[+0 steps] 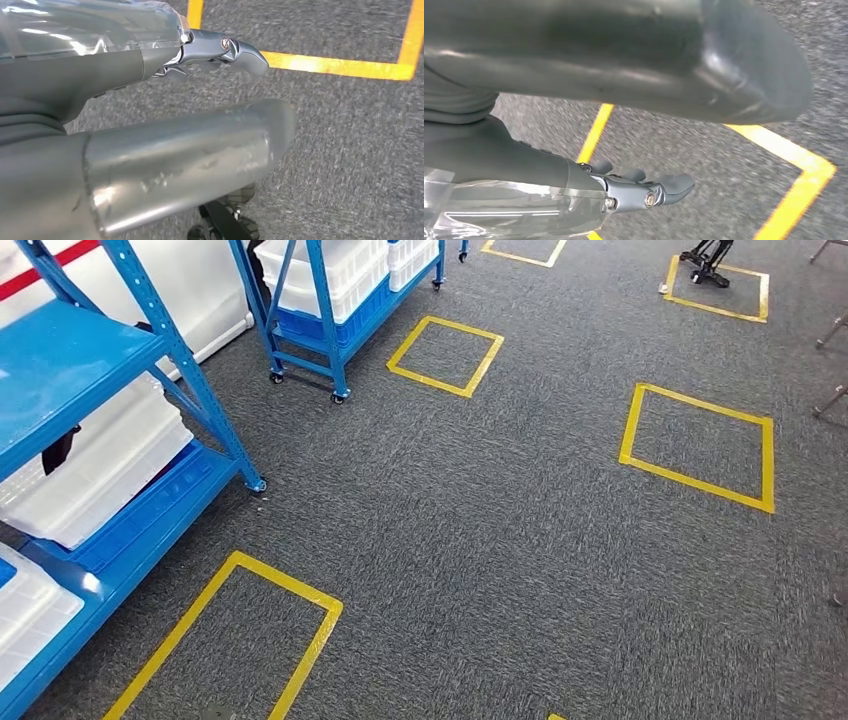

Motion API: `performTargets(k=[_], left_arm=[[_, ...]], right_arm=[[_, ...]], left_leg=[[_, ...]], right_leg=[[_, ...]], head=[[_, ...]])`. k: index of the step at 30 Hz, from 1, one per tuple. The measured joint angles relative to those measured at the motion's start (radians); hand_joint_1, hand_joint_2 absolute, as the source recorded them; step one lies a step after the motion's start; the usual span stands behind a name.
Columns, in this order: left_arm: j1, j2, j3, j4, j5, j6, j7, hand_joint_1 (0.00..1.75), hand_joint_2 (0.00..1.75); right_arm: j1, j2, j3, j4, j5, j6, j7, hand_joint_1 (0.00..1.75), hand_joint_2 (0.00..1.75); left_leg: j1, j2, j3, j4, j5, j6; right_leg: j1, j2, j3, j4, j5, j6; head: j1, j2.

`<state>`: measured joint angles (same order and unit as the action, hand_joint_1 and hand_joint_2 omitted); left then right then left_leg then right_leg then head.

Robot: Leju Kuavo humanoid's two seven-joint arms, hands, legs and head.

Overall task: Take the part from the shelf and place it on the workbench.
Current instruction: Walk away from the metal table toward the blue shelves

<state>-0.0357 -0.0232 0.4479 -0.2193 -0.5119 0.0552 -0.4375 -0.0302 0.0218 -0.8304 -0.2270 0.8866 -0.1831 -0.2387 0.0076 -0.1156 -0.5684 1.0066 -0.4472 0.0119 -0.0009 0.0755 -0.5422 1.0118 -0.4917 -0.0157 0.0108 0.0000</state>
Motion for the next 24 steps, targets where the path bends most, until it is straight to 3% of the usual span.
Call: performTargets(k=[2,4,6,8,9,10,12,14,15,17,18,20,22,23,24], left_arm=[[0.004,0.0,0.002,0.0,0.0,0.0,0.0,0.0,0.0],[0.008,0.001,0.003,0.0,-0.002,0.0,0.001,0.0,0.0],[0.007,0.002,0.003,0.0,-0.004,0.003,0.003,0.0,0.0],[0.006,0.002,0.003,0.0,-0.006,0.004,0.008,0.0,0.0],[0.008,0.002,0.004,0.0,-0.006,0.004,0.01,0.0,0.0],[0.01,0.003,0.004,0.0,-0.006,0.004,0.013,0.0,0.0],[0.012,0.007,0.005,0.0,-0.006,0.006,0.017,0.0,0.0],[0.01,0.009,0.006,0.0,-0.008,0.008,0.02,0.0,0.0],[0.01,0.009,0.006,0.0,-0.011,0.01,0.022,0.0,0.0],[0.012,0.01,0.007,0.0,-0.019,0.013,0.026,0.0,0.0],[0.013,0.01,0.007,0.0,-0.021,0.014,0.028,0.0,0.0],[0.011,0.01,0.008,0.0,-0.022,0.015,0.031,0.0,0.0],[0.008,0.01,0.008,0.0,-0.023,0.016,0.032,0.0,0.0],[0.007,0.01,0.009,0.0,-0.023,0.016,0.032,0.0,0.0],[0.007,0.01,0.01,0.0,-0.024,0.016,0.032,0.0,0.0]], right_arm=[[-0.003,0.0,0.0,0.0,0.003,-0.001,0.004,0.0,0.0],[-0.003,0.003,0.0,0.0,0.008,-0.004,0.007,0.0,0.0],[0.002,0.006,0.0,0.0,0.012,-0.006,0.01,0.0,0.0],[0.005,0.009,-0.001,0.0,0.016,-0.008,0.015,0.0,0.0],[0.005,0.01,-0.002,0.0,0.017,-0.01,0.018,0.0,0.0],[0.005,0.013,-0.002,0.0,0.018,-0.011,0.02,0.0,0.0],[0.004,0.017,-0.002,0.0,0.019,-0.013,0.025,0.0,0.0],[0.002,0.02,-0.003,0.0,0.02,-0.014,0.029,0.0,0.0],[0.001,0.021,-0.003,0.0,0.021,-0.015,0.03,0.0,0.0],[-0.006,0.023,-0.004,0.0,0.022,-0.015,0.031,0.0,0.0],[-0.009,0.025,-0.004,0.0,0.023,-0.015,0.031,0.0,0.0],[-0.01,0.027,-0.004,0.001,0.024,-0.016,0.031,0.0,0.0],[-0.006,0.029,-0.005,0.001,0.027,-0.016,0.031,0.0,0.0],[-0.004,0.029,-0.006,0.001,0.029,-0.016,0.031,0.0,0.0],[-0.002,0.029,-0.007,0.001,0.031,-0.017,0.031,0.0,0.0]], left_leg=[[0.003,-0.016,-0.005,-0.004,0.004,-0.013],[0.002,0.015,-0.018,0.022,-0.017,-0.021],[0.002,0.075,-0.066,0.129,-0.08,-0.028],[0.005,0.101,-0.123,0.254,-0.131,-0.037],[0.007,0.105,-0.132,0.276,-0.131,-0.041],[0.009,0.11,-0.121,0.257,-0.113,-0.044],[0.011,0.138,-0.053,0.128,-0.054,-0.049],[0.008,0.166,0.001,0.027,-0.021,-0.041],[0.006,0.17,0.008,0.011,-0.02,-0.034],[0.004,0.15,0.005,0.011,-0.016,-0.019],[0.005,0.141,0.005,0.008,-0.013,-0.012],[0.008,0.122,0.006,0.0,-0.005,0.001],[0.008,0.102,0.001,-0.001,-0.001,0.008],[0.007,0.09,-0.001,0.0,0.001,0.01],[0.005,0.077,-0.002,0.0,0.001,0.01]], right_leg=[[0.001,-0.022,0.003,-0.01,0.005,-0.005],[-0.001,-0.046,0.011,-0.027,0.013,-0.015],[-0.001,-0.076,0.015,-0.036,0.015,-0.022],[0.0,-0.106,0.015,-0.034,0.012,-0.024],[0.0,-0.119,0.015,-0.032,0.01,-0.024],[-0.001,-0.132,0.016,-0.029,0.007,-0.022],[-0.003,-0.156,0.017,-0.019,-0.002,-0.014],[0.0,-0.175,0.017,-0.007,-0.013,-0.001],[0.002,-0.183,0.018,-0.003,-0.016,0.004],[0.002,-0.197,0.022,-0.003,-0.018,0.013],[-0.001,-0.192,0.023,0.001,-0.023,0.018],[-0.008,-0.149,0.001,0.054,-0.064,0.027],[-0.011,-0.096,-0.06,0.181,-0.131,0.031],[-0.012,-0.085,-0.092,0.244,-0.152,0.031],[-0.012,-0.081,-0.111,0.278,-0.154,0.03]], head=[[0.002,0.0],[0.0,0.0],[-0.005,0.0],[-0.007,0.0],[-0.007,0.0],[-0.007,0.0],[-0.007,0.0],[-0.007,0.0],[-0.007,0.0],[-0.006,0.0],[-0.006,0.0],[-0.002,0.0],[0.003,0.0],[0.004,0.0],[0.004,0.0]])
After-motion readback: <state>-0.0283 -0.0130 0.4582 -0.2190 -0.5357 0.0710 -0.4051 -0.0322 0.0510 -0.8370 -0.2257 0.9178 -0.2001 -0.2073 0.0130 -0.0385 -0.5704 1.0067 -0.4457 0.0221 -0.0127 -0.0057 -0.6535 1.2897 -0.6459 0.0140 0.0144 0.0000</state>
